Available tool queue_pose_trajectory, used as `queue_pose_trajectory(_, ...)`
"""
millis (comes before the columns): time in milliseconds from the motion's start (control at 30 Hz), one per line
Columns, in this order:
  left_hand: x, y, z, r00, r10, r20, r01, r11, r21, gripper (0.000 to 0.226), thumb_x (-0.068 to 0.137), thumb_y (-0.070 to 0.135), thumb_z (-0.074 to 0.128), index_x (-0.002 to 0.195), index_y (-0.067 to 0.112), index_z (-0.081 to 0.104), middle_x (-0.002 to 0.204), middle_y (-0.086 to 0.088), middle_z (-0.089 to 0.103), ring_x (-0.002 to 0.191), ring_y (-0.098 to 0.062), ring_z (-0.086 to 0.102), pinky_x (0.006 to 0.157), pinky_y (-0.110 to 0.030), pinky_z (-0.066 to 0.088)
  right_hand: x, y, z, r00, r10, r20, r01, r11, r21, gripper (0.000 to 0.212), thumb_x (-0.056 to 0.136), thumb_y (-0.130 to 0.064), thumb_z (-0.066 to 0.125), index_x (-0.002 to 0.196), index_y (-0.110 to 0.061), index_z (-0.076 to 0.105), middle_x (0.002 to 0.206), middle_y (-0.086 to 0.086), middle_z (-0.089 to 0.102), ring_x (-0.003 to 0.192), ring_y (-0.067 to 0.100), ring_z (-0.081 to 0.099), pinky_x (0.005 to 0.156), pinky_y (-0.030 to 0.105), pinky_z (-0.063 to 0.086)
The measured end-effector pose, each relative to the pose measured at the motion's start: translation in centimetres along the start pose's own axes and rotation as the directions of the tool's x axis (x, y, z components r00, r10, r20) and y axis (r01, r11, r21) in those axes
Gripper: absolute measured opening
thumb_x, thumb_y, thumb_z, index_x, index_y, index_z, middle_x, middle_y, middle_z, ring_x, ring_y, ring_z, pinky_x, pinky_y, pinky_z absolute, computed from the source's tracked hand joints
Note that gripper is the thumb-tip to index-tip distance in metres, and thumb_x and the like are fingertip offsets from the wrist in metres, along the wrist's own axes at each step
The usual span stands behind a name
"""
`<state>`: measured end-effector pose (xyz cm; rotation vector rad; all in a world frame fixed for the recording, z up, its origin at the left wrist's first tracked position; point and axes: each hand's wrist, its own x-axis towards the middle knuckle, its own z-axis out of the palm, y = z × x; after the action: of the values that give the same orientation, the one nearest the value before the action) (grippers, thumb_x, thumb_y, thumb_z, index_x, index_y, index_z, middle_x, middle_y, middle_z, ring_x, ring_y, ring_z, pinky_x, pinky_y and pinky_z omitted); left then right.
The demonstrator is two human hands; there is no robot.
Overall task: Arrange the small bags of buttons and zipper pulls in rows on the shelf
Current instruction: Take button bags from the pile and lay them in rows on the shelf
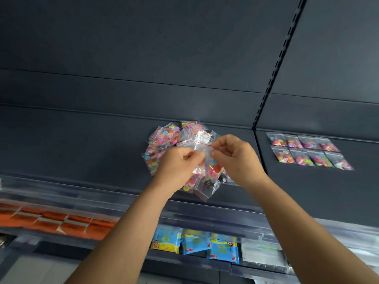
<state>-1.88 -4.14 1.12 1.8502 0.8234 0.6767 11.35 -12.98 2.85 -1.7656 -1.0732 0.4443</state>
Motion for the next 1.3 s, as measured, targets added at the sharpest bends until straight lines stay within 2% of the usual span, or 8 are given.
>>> queue_pose_trajectory(267,0.4,2.3,5.9,0.997,-0.046,0.066,0.054,0.992,-0.113,0.021,0.077,0.021,0.071,0.089,0.004,0.068,0.086,-0.017,0.071,0.084,-0.034,0.068,0.079,-0.055,0.053,-1.5,1.9,-4.4,0.978,0.144,-0.148,-0.136,0.989,0.064,0.019,0.080,-0.019,0.070,0.094,-0.022,0.058,0.082,0.002,0.069,0.073,0.019,0.066,0.070,0.032,0.053)
queue_pose_trajectory(467,0.2,4.5,11.6,0.991,-0.091,0.100,0.107,0.981,-0.164,0.009,0.081,0.020,0.069,0.089,0.016,0.071,0.082,-0.002,0.074,0.082,-0.025,0.070,0.076,-0.048,0.057,-3.6,4.8,-9.2,0.934,0.320,-0.159,-0.300,0.944,0.135,0.024,0.089,-0.025,0.061,0.074,-0.007,0.065,0.068,0.012,0.063,0.062,0.018,0.050,0.062,0.034,0.045)
queue_pose_trajectory(600,0.4,5.6,15.7,0.983,-0.125,0.135,0.146,0.976,-0.161,0.016,0.085,0.027,0.063,0.084,0.014,0.071,0.083,-0.007,0.073,0.086,-0.030,0.068,0.076,-0.047,0.056,-4.4,6.9,-12.7,0.898,0.355,-0.260,-0.299,0.925,0.233,0.026,0.091,-0.018,0.059,0.066,-0.013,0.065,0.051,-0.007,0.059,0.047,0.003,0.052,0.048,0.018,0.047)
queue_pose_trajectory(767,1.2,6.0,19.5,0.986,-0.117,0.117,0.118,0.993,-0.007,0.019,0.088,0.031,0.058,0.075,0.020,0.068,0.079,0.001,0.072,0.080,-0.018,0.067,0.074,-0.038,0.055,-4.7,10.2,-17.2,0.857,0.359,-0.371,-0.376,0.926,0.028,0.022,0.089,-0.018,0.056,0.072,-0.015,0.069,0.064,0.005,0.068,0.059,0.019,0.059,0.060,0.033,0.053)
queue_pose_trajectory(900,2.1,5.9,21.5,0.988,-0.091,0.122,0.076,0.990,0.123,0.016,0.089,0.026,0.057,0.076,0.017,0.063,0.079,0.001,0.071,0.073,-0.013,0.067,0.063,-0.032,0.056,-4.7,12.9,-19.2,0.860,0.359,-0.362,-0.431,0.891,-0.141,0.018,0.086,-0.017,0.055,0.070,-0.017,0.063,0.060,-0.006,0.064,0.058,0.015,0.057,0.051,0.022,0.041)
queue_pose_trajectory(1000,2.5,5.8,22.8,0.992,-0.067,0.108,0.037,0.965,0.259,0.021,0.089,0.024,0.056,0.082,0.005,0.061,0.080,-0.008,0.070,0.066,-0.017,0.062,0.053,-0.032,0.047,-4.2,14.1,-19.6,0.865,0.385,-0.322,-0.464,0.857,-0.222,0.011,0.089,-0.021,0.056,0.092,-0.015,0.063,0.075,-0.006,0.066,0.070,0.016,0.059,0.056,0.022,0.040)
queue_pose_trajectory(1167,2.9,5.7,23.1,0.997,0.041,0.068,-0.069,0.865,0.497,0.037,0.087,0.028,0.063,0.122,0.021,0.054,0.111,0.002,0.062,0.096,-0.017,0.056,0.073,-0.031,0.049,-3.8,14.4,-20.0,0.920,0.282,-0.273,-0.376,0.834,-0.403,0.037,0.090,-0.026,0.058,0.126,-0.020,0.052,0.111,0.003,0.058,0.087,0.019,0.056,0.072,0.024,0.040)
queue_pose_trajectory(1300,2.2,5.3,22.6,0.966,0.225,0.128,-0.256,0.760,0.597,0.038,0.091,0.031,0.057,0.128,0.025,0.053,0.122,0.006,0.054,0.114,-0.017,0.042,0.082,-0.027,0.039,-4.0,14.3,-20.5,0.983,0.165,-0.078,-0.180,0.824,-0.538,0.027,0.086,-0.024,0.063,0.113,-0.024,0.064,0.117,0.002,0.052,0.097,0.020,0.052,0.078,0.027,0.044)
